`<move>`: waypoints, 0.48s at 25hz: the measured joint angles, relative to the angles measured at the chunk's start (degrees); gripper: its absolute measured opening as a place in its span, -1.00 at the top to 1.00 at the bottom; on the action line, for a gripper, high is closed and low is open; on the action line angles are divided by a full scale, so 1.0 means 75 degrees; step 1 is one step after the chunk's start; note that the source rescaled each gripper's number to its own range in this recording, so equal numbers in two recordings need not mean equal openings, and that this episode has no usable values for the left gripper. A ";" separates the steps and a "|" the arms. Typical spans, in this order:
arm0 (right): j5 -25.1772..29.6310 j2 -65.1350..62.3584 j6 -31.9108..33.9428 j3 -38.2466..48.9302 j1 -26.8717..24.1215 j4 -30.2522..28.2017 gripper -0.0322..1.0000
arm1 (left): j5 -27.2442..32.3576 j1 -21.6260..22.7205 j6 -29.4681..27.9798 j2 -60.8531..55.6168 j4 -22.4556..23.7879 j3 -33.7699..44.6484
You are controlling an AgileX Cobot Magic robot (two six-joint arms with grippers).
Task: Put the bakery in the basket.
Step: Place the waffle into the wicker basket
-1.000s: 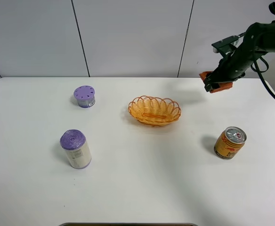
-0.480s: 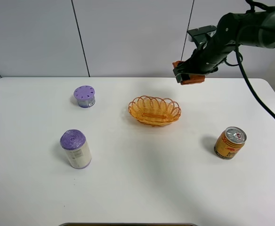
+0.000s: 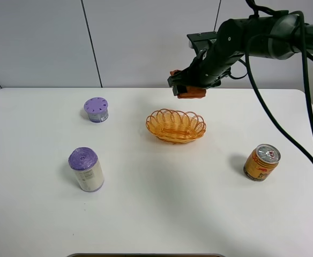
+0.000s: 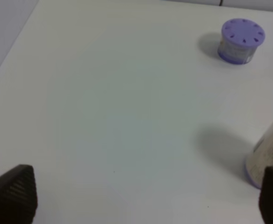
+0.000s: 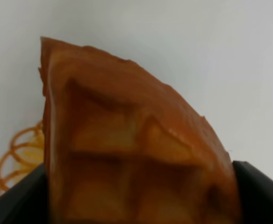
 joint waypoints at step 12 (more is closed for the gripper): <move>-0.0849 -0.0005 0.1819 0.0931 0.0493 -0.0853 0.94 | 0.0000 0.0000 0.0000 0.0000 0.0000 0.0000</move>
